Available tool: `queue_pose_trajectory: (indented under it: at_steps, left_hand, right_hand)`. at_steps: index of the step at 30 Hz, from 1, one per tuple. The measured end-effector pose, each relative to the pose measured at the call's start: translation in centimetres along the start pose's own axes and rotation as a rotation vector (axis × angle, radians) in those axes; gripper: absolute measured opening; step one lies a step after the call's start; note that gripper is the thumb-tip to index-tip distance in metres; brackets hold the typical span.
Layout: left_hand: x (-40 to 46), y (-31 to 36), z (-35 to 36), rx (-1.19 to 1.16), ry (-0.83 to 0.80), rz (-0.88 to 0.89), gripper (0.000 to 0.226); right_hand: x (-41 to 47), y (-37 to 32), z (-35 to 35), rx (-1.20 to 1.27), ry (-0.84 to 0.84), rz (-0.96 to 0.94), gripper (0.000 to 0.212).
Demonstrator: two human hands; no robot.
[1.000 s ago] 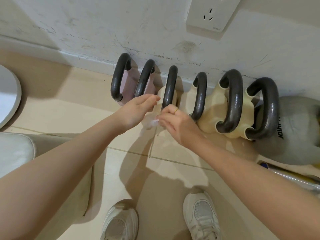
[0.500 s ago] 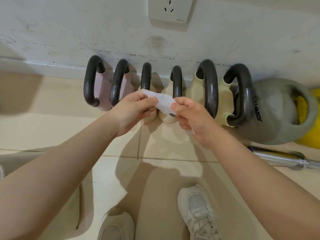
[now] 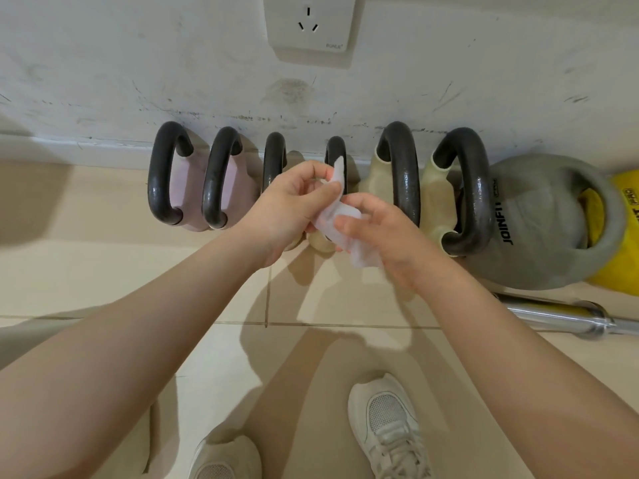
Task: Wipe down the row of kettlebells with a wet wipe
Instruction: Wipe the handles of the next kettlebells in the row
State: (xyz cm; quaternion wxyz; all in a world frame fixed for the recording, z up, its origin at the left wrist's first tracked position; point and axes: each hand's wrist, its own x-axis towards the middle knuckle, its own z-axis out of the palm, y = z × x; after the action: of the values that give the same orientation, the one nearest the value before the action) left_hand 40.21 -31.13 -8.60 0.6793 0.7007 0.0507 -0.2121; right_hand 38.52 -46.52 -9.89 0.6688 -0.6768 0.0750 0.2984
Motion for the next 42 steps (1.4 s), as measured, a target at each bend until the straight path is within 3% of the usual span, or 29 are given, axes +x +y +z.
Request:
queue_pose_trajectory:
  at_steps: [3, 7, 9, 12, 15, 17, 20, 26, 28, 31, 34, 39, 42]
  left_hand:
    - [0.4, 0.0, 0.7, 0.056, -0.015, 0.012, 0.007]
    - [1.2, -1.1, 1.3, 0.063, 0.028, -0.007, 0.011]
    - [1.7, -1.9, 1.6, 0.126, 0.11, -0.018, 0.002]
    - [2.7, -2.5, 1.9, 0.229, 0.175, -0.078, 0.028]
    - [3.6, -2.6, 2.0, 0.217, 0.146, -0.203, 0.038]
    - [3.7, -2.4, 1.8, 0.198, 0.165, -0.204, 0.031]
    - [3.7, -2.2, 1.3, 0.105, 0.144, -0.213, 0.023]
    - [3.0, -2.0, 0.8, -0.022, 0.069, -0.246, 0.028]
    - [3.0, -2.0, 0.6, -0.062, 0.084, -0.27, 0.028]
    - [3.0, -2.0, 0.4, -0.119, 0.112, -0.312, 0.034]
    - [3.0, -2.0, 0.3, -0.153, 0.122, -0.343, 0.047]
    - [2.6, -2.2, 0.1, -0.2, 0.163, -0.351, 0.048]
    - [2.4, -2.1, 0.3, -0.165, 0.178, -0.361, 0.057]
  right_hand:
    - [-0.3, -0.4, -0.3, -0.119, 0.074, -0.043, 0.011]
    - [-0.5, 0.0, -1.7, -0.002, 0.123, 0.043, 0.021]
    - [-0.6, 0.4, -2.2, -0.049, 0.29, 0.058, 0.025]
    - [-0.2, 0.8, -1.7, -0.032, 0.592, -0.051, 0.031]
    - [0.8, 0.9, -0.2, -0.281, 0.766, -0.214, 0.031]
    - [1.7, 0.9, 1.2, -0.474, 0.656, -0.182, 0.034]
    - [2.4, 1.8, 2.7, -0.334, 0.405, -0.061, 0.025]
    - [2.4, 3.9, 1.7, -0.172, 0.443, -0.129, 0.019]
    - [2.9, 4.1, 1.9, -0.215, 0.48, -0.186, 0.029]
    - [3.6, 4.4, 2.1, -0.399, 0.493, -0.312, 0.038]
    - [4.5, 4.1, 1.8, -0.629, 0.473, -0.483, 0.032]
    - [4.5, 5.7, 1.5, -1.361, 0.246, -0.604, 0.042]
    - [5.3, 5.0, 0.2, -1.549, 0.178, -0.653, 0.045]
